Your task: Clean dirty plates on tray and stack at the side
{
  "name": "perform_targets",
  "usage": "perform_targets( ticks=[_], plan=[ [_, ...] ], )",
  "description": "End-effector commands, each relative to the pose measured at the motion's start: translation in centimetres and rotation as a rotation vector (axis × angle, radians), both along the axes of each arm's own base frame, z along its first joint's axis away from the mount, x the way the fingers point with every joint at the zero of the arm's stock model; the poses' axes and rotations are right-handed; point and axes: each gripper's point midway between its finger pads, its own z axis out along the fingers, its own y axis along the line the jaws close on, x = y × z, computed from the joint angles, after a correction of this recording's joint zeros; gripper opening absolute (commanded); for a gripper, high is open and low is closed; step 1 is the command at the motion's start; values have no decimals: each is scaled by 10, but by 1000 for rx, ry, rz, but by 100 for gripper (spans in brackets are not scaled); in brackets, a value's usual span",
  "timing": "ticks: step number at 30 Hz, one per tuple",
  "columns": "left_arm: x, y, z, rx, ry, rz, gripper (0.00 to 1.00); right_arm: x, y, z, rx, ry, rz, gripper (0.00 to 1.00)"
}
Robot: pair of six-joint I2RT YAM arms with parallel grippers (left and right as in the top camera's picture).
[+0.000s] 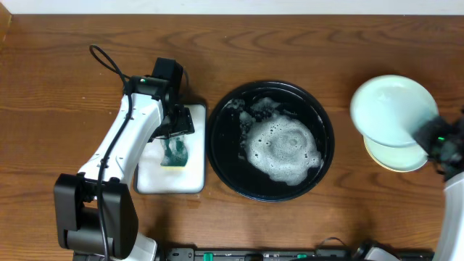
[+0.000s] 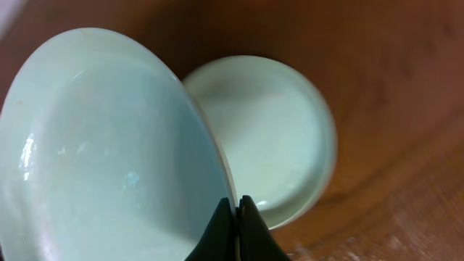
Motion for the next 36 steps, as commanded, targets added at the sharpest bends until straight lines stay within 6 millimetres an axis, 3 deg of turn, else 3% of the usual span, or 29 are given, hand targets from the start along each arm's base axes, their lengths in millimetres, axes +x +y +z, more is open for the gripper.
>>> perform_targets(
  ticks=[1, 6, 10, 12, 13, 18, 22, 25, 33, 36],
  plan=[
    [1, 1, 2, 1, -5, -1, 83, -5, -18, -27, 130, 30, -79, 1],
    [1, 1, 2, 1, -5, -1, 83, -13, -40, -73, 210, 136, -152, 1],
    [1, 1, 2, 1, -5, -1, 83, -15, -48, -95, 211, 196, -176, 4],
    [1, 1, 2, 1, -5, -1, 83, -12, -49, -94, 210, 182, -177, 26],
    [1, 1, 2, 1, -5, -1, 83, -8, -46, -89, 224, 156, -162, 31],
    [1, 1, 2, 1, -5, -1, 83, 22, -15, -39, 235, -57, 41, 45],
    [1, 1, 2, 1, -5, -1, 83, 37, 33, 18, 185, -225, 266, 46],
    [1, 1, 2, 0, -5, -1, 83, 39, 85, 52, 155, -307, 448, 46],
    [1, 1, 2, 1, -5, -1, 83, 10, 231, 93, 83, -400, 984, 46],
    [1, 1, 2, 1, -5, -1, 83, -1, 276, 100, 74, -436, 1146, 54]
  ],
)
